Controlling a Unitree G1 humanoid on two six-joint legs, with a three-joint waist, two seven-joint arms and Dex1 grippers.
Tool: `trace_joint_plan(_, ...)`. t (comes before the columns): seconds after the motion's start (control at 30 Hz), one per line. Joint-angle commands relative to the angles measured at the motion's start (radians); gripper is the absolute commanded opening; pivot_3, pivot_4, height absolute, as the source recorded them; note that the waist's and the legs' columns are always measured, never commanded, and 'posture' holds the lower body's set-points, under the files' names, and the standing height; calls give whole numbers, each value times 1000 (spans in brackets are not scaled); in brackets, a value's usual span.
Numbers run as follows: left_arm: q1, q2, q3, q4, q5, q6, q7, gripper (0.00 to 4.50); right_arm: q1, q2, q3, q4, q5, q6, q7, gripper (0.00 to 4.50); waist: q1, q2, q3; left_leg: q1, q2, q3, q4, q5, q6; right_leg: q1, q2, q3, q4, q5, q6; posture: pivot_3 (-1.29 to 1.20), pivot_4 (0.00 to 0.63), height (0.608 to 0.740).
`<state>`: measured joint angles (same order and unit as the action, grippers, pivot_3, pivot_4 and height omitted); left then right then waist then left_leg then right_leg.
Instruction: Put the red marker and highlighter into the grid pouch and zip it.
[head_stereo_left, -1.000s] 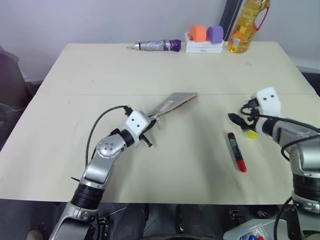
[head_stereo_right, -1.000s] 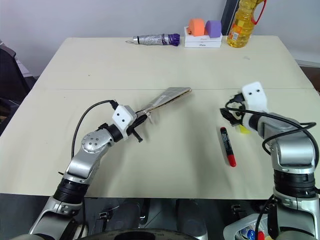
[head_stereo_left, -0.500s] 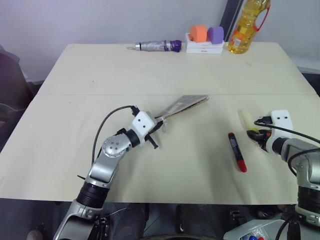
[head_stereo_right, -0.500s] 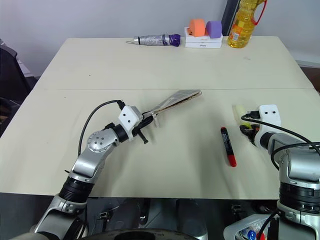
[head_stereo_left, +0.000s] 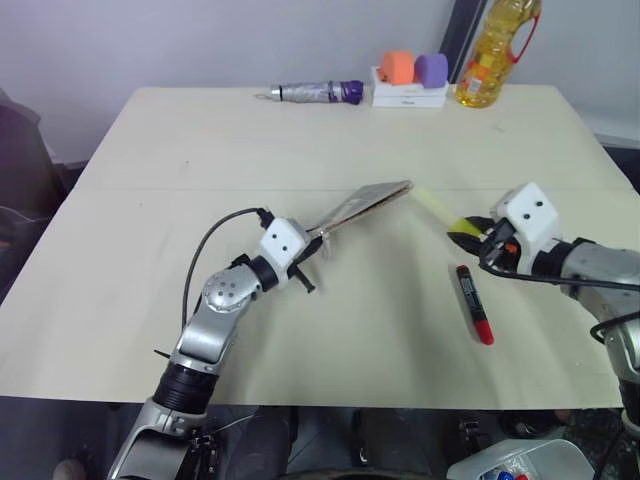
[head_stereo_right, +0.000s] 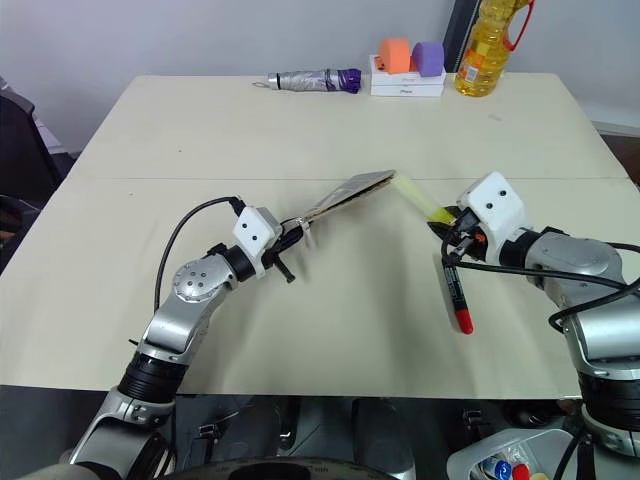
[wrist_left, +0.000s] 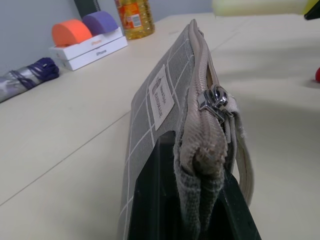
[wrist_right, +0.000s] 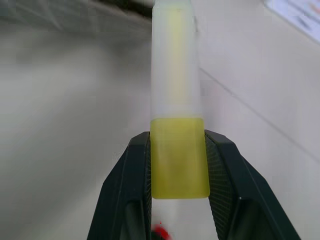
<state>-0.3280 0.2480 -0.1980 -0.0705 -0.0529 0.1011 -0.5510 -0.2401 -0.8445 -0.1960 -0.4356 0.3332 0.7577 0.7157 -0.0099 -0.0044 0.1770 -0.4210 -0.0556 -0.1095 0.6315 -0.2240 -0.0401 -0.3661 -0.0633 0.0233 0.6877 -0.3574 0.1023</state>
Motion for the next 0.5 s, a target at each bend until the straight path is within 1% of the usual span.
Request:
trace_joint_plan(0.03,-6,-4,11,-13,-7,-14,6,0,-26,5,14,-40,20,9,-6,888,0,0,0,0,0,0,0,0,0,0,0,0,0,0,0,0,150,740)
trace_joint_plan(0.5,9,0,9,-40,-15,-8,2,0,-69,5,107,14,-3,-5,-2,888,-2,0,0,0,0,0,0,0,0,0,0,0,0,0,0,0,150,740)
